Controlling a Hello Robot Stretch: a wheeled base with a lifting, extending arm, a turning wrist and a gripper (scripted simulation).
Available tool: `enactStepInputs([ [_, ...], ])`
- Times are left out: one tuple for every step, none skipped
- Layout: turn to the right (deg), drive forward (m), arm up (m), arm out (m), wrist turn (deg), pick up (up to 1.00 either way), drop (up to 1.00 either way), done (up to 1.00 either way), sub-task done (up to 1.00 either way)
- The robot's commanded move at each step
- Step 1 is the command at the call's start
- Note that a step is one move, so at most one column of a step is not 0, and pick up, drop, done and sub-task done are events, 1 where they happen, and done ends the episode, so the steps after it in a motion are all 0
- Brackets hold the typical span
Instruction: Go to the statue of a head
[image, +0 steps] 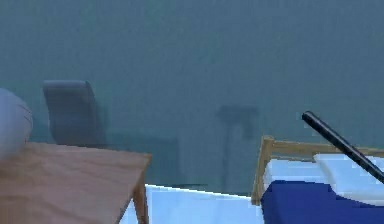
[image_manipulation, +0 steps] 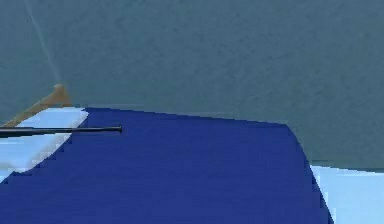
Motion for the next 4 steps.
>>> enactStepInputs([
  [0.0,1.00,0.00,0.00,0.0,0.00,0.00,0.00,0.00],
  [-21.0,0.00,0.00,0.00,0.0,0.00,0.00,0.00,0.00],
  [0.0,0.10,0.00,0.00,0.0,0.00,0.00,0.00,0.00],
  [-3.0,0.00,0.00,0.00,0.0,0.00,0.00,0.00,0.00],
])
